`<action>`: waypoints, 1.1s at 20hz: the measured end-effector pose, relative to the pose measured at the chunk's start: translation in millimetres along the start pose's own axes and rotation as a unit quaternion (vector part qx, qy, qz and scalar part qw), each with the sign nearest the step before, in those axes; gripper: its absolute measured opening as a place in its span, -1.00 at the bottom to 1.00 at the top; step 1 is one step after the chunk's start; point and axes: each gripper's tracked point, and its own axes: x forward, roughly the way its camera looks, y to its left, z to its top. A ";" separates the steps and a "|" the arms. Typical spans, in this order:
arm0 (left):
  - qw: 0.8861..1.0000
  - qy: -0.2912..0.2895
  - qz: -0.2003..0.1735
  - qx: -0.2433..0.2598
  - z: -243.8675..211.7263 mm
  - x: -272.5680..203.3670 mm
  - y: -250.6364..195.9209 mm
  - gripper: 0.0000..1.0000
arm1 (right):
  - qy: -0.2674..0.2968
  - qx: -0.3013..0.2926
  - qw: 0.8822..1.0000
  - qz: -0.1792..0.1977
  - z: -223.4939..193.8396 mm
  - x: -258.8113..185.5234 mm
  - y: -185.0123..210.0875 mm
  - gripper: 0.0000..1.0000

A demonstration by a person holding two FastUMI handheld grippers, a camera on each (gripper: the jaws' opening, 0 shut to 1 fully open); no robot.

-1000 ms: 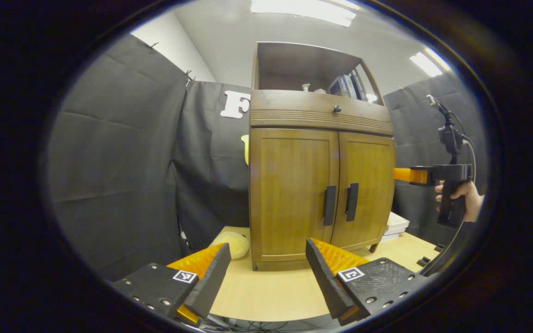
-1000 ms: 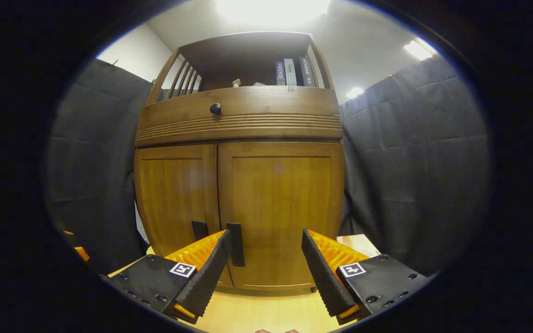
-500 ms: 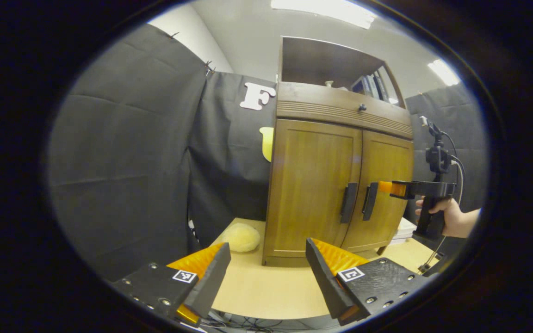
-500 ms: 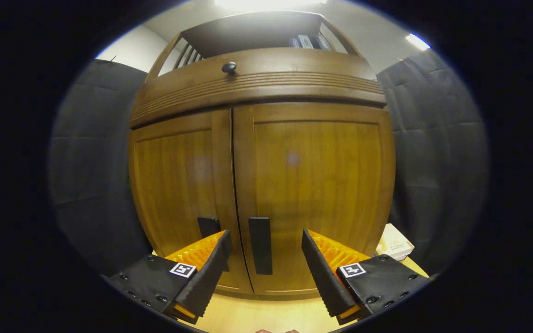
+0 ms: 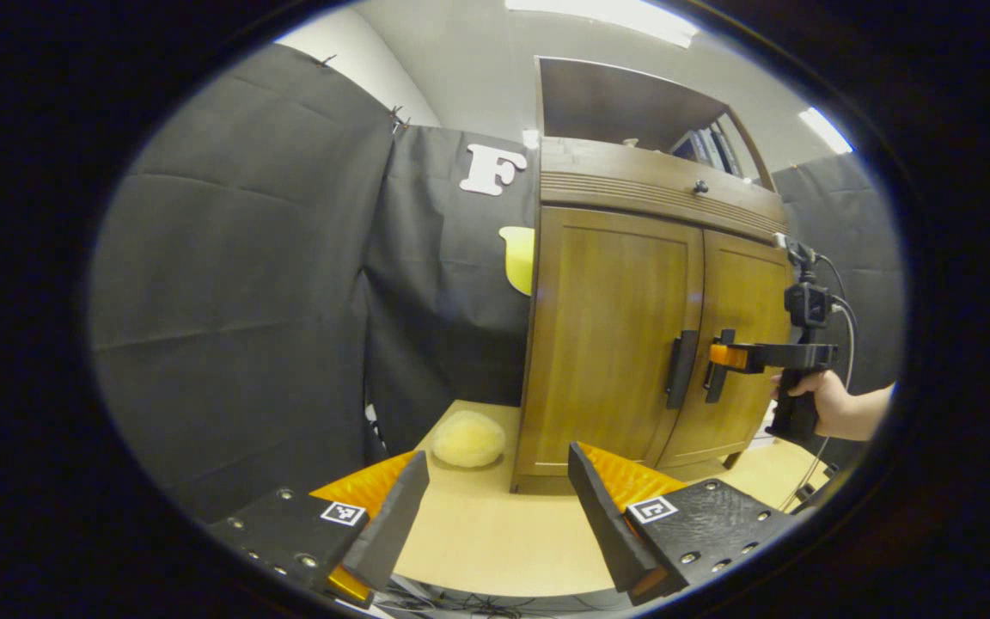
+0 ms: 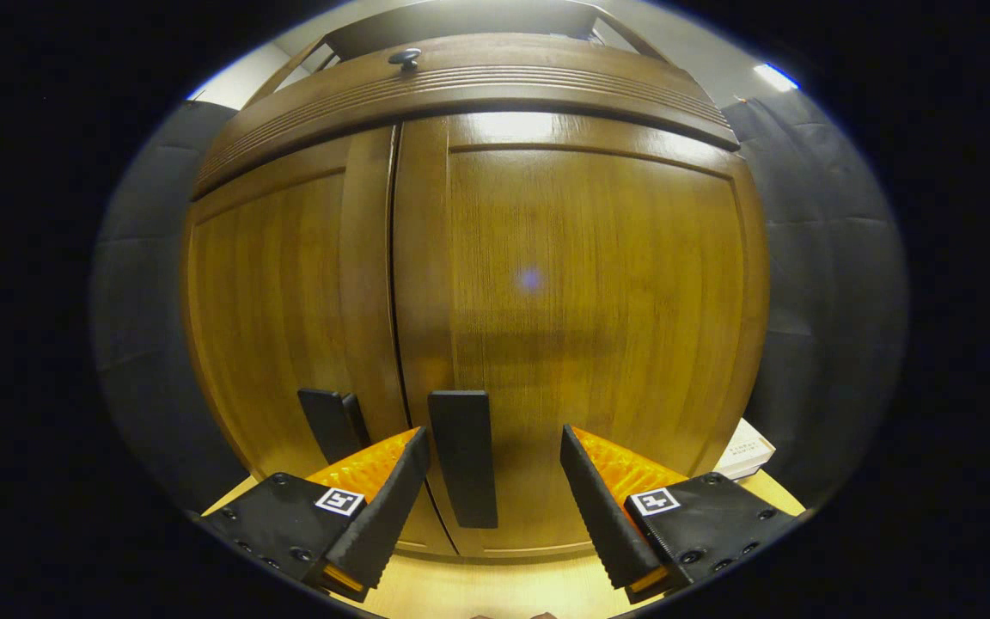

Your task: Open the right door of the double-door shoe cabinet with the right hand, and open the left door with the left hand.

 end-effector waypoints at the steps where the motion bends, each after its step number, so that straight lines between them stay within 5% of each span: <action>1: 1.000 -0.001 -0.007 0.003 -0.4 -3.2 -2.1 0.92 | 0.002 0.003 1.000 -0.005 -0.2 3.0 -0.8 0.90; 6: 0.999 0.004 -0.034 0.011 -2.1 4.0 -19.0 0.92 | 0.010 0.018 1.000 0.006 -4.7 11.9 8.1 0.84; 8: 0.999 0.005 -0.037 0.013 -4.0 6.8 -17.5 0.88 | 0.010 -0.003 1.000 0.011 -2.9 11.0 12.2 0.29; 11: 0.999 0.003 -0.042 0.018 -3.4 9.5 -21.0 0.89 | 0.012 -0.015 1.000 0.007 -2.6 14.9 16.4 -0.24; 15: 0.999 -0.001 -0.042 0.022 -4.4 14.9 -22.5 0.88 | 0.030 -0.009 1.000 -0.001 -4.9 18.8 16.9 -0.36; 18: 0.999 -0.006 -0.039 0.032 -3.0 15.1 -22.6 0.92 | 0.034 -0.009 0.999 0.014 -6.3 16.8 19.6 -0.80; 22: 0.998 -0.006 -0.043 0.037 -1.5 13.5 -24.2 0.92 | 0.033 -0.015 0.999 0.015 -5.2 14.7 16.3 -0.76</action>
